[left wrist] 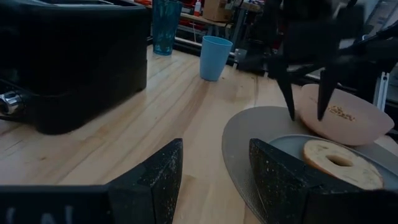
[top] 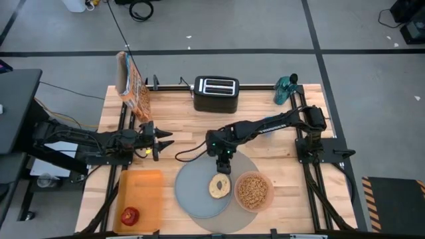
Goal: Arrange a breakfast setting
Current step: Put apple on the blue plate
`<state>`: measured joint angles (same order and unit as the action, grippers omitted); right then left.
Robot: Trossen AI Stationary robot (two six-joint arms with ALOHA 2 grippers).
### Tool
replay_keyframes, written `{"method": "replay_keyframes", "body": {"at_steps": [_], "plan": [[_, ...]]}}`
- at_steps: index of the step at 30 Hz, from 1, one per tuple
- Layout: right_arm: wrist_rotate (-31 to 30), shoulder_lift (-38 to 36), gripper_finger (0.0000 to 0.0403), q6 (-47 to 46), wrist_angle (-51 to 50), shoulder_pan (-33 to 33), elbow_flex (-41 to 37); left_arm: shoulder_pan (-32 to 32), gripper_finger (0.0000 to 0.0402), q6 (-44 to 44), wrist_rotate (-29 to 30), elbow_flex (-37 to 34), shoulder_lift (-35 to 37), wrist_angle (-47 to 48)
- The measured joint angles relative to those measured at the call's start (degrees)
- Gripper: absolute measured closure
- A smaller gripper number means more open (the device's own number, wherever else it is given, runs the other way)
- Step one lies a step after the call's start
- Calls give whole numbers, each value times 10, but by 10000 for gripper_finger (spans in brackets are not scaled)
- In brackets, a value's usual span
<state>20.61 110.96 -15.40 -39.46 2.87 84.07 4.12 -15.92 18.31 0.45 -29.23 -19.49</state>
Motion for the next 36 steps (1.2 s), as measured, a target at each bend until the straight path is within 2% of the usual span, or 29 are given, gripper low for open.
{"method": "replay_keyframes", "body": {"at_steps": [3, 6, 10, 14, 17, 21, 26, 29, 31, 33, 36], "plan": [[-38, -1, 238, 45, -30, 3, 29, 0, 209, 0, 0, 0, 0, 0], [-66, -8, 239, 71, -26, 5, 21, 0, 209, -3, -16, 0, 0, 4], [-115, -29, 239, 58, -55, 5, -5, 0, 209, -17, -53, 0, 0, 35], [-194, -88, 239, 34, -48, 26, -47, 0, 209, -13, -55, 0, 0, 45], [-254, -143, 239, 25, 4, 54, -114, 0, 209, 5, -55, 0, 0, 40], [-315, -221, 239, 34, 136, 85, -228, 0, 209, 19, -53, 0, 0, 17], [-374, -301, 239, 105, 309, 92, -339, 0, 209, 16, -27, 0, 0, -60], [-393, -341, 239, 167, 402, 91, -387, 0, 209, 7, -40, 1, 0, -106], [-391, -361, 239, 211, 464, 91, -418, -1, 209, -5, -97, 20, 0, -78], [-390, -379, 239, 244, 521, 90, -446, 1, 209, -43, -141, 77, -1, -5], [-390, -397, 239, 271, 592, 83, -488, 16, 210, -87, -138, 209, -16, 218]]}}
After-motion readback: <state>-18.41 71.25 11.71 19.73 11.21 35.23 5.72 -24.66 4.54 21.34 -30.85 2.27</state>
